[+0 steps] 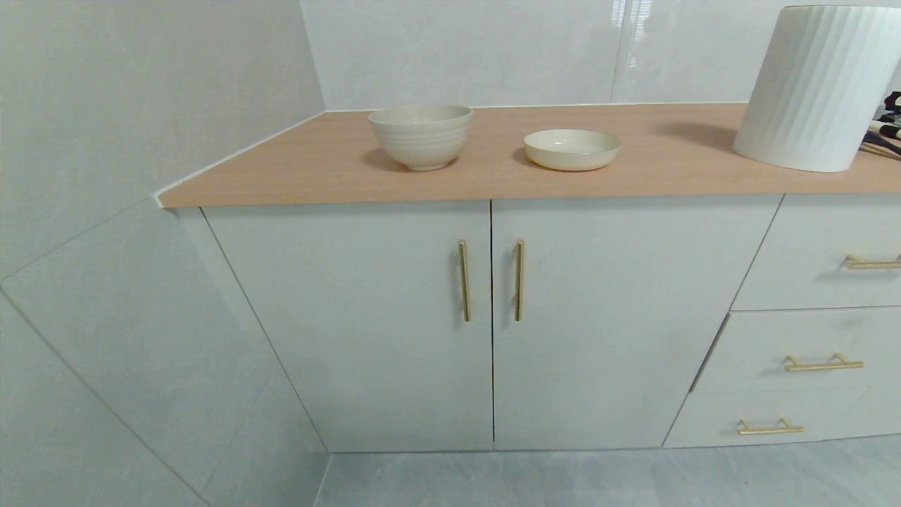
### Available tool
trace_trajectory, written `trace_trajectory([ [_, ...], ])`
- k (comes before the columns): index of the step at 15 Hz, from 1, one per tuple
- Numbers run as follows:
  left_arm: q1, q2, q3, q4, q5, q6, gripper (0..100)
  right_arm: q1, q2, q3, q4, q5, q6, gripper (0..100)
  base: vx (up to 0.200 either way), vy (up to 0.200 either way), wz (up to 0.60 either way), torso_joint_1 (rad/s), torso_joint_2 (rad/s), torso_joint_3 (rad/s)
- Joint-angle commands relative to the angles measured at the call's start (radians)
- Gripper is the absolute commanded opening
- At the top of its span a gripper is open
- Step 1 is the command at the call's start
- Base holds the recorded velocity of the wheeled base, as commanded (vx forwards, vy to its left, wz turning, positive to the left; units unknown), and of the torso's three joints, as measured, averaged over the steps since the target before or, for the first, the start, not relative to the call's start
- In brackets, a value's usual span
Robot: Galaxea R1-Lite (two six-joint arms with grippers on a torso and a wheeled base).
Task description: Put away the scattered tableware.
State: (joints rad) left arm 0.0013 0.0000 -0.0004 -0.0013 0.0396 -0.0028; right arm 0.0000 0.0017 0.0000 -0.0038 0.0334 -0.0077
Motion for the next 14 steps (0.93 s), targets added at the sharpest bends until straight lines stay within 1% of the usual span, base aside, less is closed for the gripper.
trace_trajectory([
  [1, 0.0, 0.002, 0.0, 0.0, 0.0, 0.0, 100, 0.0, 0.0, 0.0, -0.001, 0.0, -0.002, 100, 0.0, 0.0, 0.0, 0.0, 0.0, 0.0],
  [4, 0.0, 0.0, 0.0, 0.0, 0.0, 0.0, 100, 0.0, 0.0, 0.0, -0.001, 0.002, -0.002, 100, 0.0, 0.0, 0.0, 0.0, 0.0, 0.0],
  [10, 0.0, 0.002, 0.0, 0.0, 0.0, 0.0, 100, 0.002, 0.008, -0.003, -0.002, 0.013, -0.058, 100, 0.0, 0.0, 0.0, 0.0, 0.0, 0.0],
  [11, 0.0, 0.002, 0.0, 0.0, 0.0, 0.0, 100, 0.003, 0.027, -0.074, 0.001, 0.037, -0.061, 100, 0.0, 0.0, 0.0, 0.0, 0.0, 0.0],
  [13, 0.0, 0.0, 0.0, 0.0, 0.0, 0.0, 100, 0.008, 0.152, -0.241, 0.008, 0.066, 0.005, 100, 0.0, 0.0, 0.0, 0.0, 0.0, 0.0],
  [14, 0.0, 0.002, 0.0, 0.0, 0.0, 0.0, 100, 0.02, 0.262, -0.348, 0.011, 0.092, 0.005, 100, 0.0, 0.0, 0.0, 0.0, 0.0, 0.0],
])
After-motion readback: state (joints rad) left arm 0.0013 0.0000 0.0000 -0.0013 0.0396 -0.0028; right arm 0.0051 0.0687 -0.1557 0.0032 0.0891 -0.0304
